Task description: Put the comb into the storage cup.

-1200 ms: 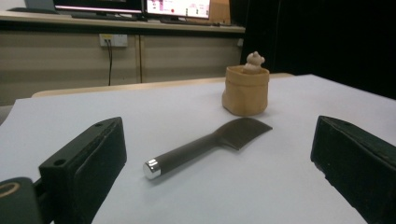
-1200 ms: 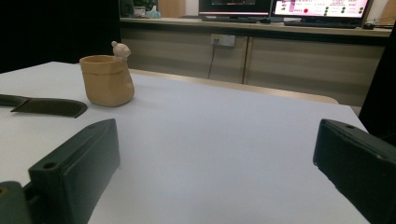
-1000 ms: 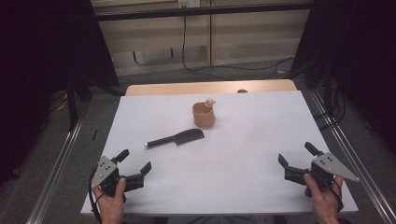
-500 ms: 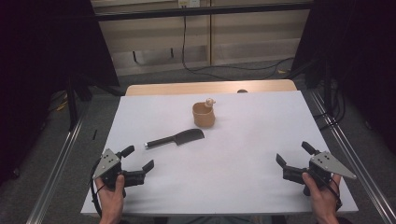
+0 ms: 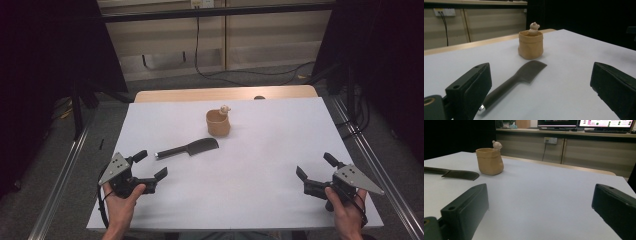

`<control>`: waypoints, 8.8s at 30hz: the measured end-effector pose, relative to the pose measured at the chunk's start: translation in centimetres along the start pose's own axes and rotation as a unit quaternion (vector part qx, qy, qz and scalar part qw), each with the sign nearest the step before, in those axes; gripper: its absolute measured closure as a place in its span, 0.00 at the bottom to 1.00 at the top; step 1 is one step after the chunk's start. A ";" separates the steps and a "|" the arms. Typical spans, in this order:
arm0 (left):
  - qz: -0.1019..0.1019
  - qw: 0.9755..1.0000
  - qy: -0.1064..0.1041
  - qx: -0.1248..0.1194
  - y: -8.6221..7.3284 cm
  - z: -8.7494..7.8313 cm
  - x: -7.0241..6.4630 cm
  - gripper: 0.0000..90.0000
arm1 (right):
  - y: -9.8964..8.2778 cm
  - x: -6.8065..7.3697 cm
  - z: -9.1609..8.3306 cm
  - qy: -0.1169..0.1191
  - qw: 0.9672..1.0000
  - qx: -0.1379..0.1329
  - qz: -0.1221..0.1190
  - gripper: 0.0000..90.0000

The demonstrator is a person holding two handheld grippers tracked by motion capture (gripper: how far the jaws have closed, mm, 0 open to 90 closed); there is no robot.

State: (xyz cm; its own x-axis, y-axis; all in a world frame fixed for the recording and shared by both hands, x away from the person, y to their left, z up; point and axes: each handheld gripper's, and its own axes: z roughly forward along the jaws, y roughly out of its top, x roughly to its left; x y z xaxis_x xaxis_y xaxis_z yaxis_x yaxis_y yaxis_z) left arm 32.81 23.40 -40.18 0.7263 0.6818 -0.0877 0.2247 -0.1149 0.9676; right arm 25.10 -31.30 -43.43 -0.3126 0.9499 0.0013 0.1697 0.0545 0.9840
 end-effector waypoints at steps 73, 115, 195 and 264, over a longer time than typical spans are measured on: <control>0.091 0.959 -0.105 0.245 5.1 10.2 5.8 0.06 | -0.1 0.3 0.5 0.020 1.000 0.009 -0.002 0.00; 0.175 0.887 -0.129 0.407 2.7 16.5 6.6 0.32 | -0.2 0.5 0.5 0.028 0.999 0.010 -0.010 0.00; 0.164 0.850 -0.168 0.472 3.3 18.2 6.8 0.81 | -0.3 0.6 0.4 0.033 0.999 0.018 -0.019 0.00; 0.082 0.979 -0.080 0.170 6.2 12.3 6.8 0.81 | -0.3 0.5 0.3 0.028 0.999 0.014 -0.018 0.00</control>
State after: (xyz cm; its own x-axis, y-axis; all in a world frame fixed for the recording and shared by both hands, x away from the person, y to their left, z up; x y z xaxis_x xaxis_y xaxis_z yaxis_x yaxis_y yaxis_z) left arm 47.15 18.41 -37.72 0.8572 0.5150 0.0003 0.2799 -0.4664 0.8391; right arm 25.20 -30.73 -43.79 -0.3706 0.9285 -0.0225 0.1840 0.0971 0.9781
